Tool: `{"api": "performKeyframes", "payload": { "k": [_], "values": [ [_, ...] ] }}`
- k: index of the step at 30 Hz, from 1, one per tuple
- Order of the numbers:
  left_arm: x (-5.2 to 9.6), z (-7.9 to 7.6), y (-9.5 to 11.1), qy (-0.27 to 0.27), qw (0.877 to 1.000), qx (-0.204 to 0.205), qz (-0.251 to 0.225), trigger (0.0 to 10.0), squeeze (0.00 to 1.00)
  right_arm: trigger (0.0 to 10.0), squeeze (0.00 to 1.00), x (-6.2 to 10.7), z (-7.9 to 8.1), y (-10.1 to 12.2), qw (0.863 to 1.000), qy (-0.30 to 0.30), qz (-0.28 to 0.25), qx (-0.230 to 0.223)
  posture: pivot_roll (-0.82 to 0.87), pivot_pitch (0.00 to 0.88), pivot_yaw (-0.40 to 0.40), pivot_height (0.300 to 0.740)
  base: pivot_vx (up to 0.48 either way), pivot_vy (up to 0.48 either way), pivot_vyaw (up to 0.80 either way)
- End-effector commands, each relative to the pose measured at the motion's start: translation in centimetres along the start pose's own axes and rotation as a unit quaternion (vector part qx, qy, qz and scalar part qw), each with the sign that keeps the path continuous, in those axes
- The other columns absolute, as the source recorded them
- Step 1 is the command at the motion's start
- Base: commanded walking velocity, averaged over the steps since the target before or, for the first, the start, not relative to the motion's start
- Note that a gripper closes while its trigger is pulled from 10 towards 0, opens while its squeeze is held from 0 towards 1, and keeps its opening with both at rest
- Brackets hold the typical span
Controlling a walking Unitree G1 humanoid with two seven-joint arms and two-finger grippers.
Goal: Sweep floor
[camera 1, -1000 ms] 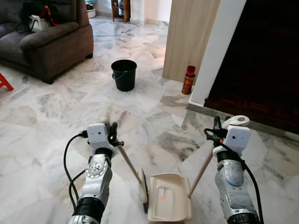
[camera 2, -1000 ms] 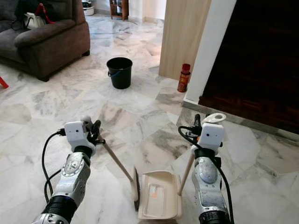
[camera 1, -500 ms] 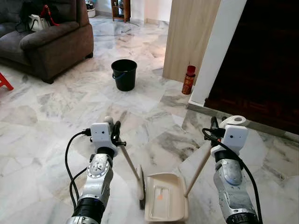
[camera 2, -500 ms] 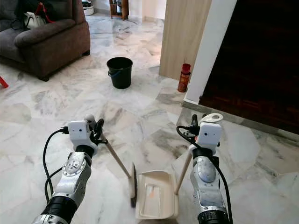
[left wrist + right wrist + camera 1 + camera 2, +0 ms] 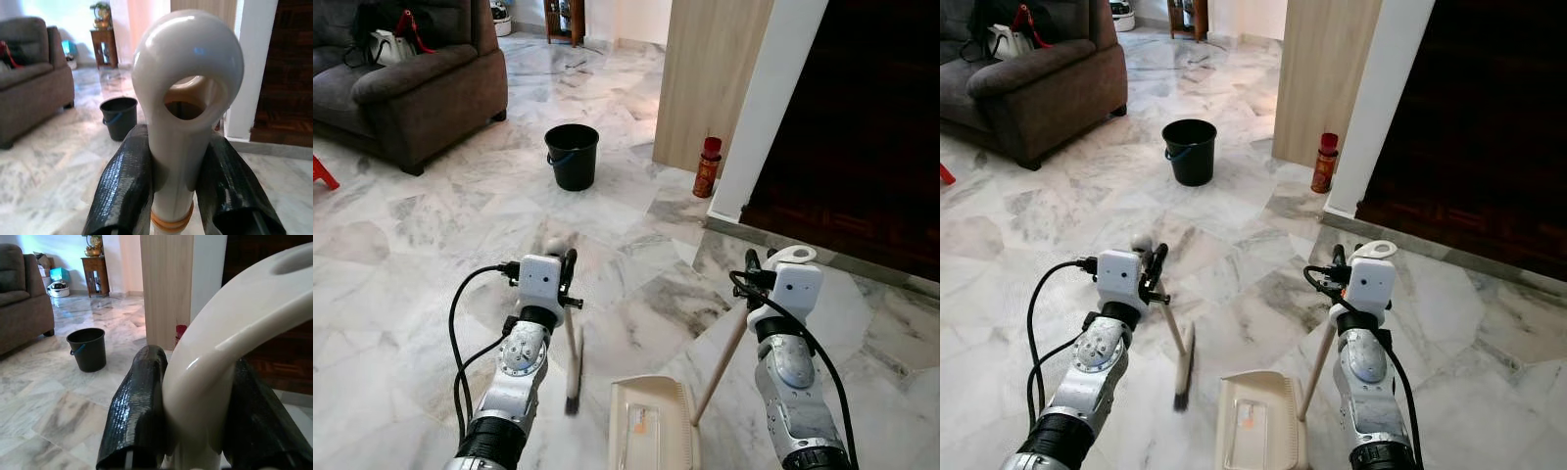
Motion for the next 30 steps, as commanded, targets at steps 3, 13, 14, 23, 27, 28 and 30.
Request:
{"api": "performKeyframes", "payload": {
  "k": [3,13,14,23,27,28,30],
  "values": [
    [-0.3,-0.4,2.2,-0.014,0.997,-0.047,-0.058,10.0,0.00,10.0,0.00,-0.5,0.1,0.9,1.000,-0.003,-0.010,-0.013,-0.03,0.000,-0.031,0.740,0.000,0.000,0.00],
    [-0.1,-0.9,2.6,-0.019,0.994,-0.077,-0.074,10.0,0.00,10.0,0.00,-0.7,-0.3,-0.1,0.997,-0.026,0.029,-0.073,-0.03,0.000,-0.033,0.740,0.000,0.000,0.00],
    [-0.1,-1.0,2.6,-0.020,0.994,-0.078,-0.075,10.0,0.00,10.0,0.00,-0.7,-0.5,-0.3,0.995,-0.032,0.035,-0.083,-0.03,0.000,-0.033,0.740,0.000,0.000,0.00],
    [-0.1,-1.4,2.6,-0.024,0.994,-0.081,-0.076,10.0,0.00,10.0,0.00,-0.7,-1.4,-1.2,0.985,-0.067,0.064,-0.147,-0.03,0.000,-0.031,0.740,0.000,0.000,0.00],
    [-0.1,-1.3,2.6,-0.023,0.993,-0.082,-0.076,10.0,0.00,10.0,0.00,-0.7,-1.7,-1.5,0.980,-0.079,0.076,-0.169,-0.03,0.000,-0.030,0.740,0.000,0.000,0.00],
    [-0.1,-1.3,2.6,-0.023,0.993,-0.082,-0.076,10.0,0.00,10.0,0.00,-0.7,-1.8,-1.5,0.979,-0.079,0.077,-0.168,-0.03,0.000,-0.030,0.740,0.000,0.000,0.00],
    [-0.1,-1.3,2.6,-0.023,0.993,-0.083,-0.076,10.0,0.00,10.0,0.00,-0.7,-1.8,-1.7,0.978,-0.080,0.082,-0.174,-0.03,0.000,-0.030,0.740,0.000,0.000,0.00]
  ]
}}
Point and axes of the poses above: a point about 5 cm out from each wrist's last joint towards the gripper, its own x axis pointing back from the gripper into the wrist, its own y axis along the axis of the wrist's last joint, z = x × y, the point moved 4 cm from there along -x, pointing out of the wrist towards the gripper, and after that the axes turned 1 degree about -x, right-handed, at the moved point
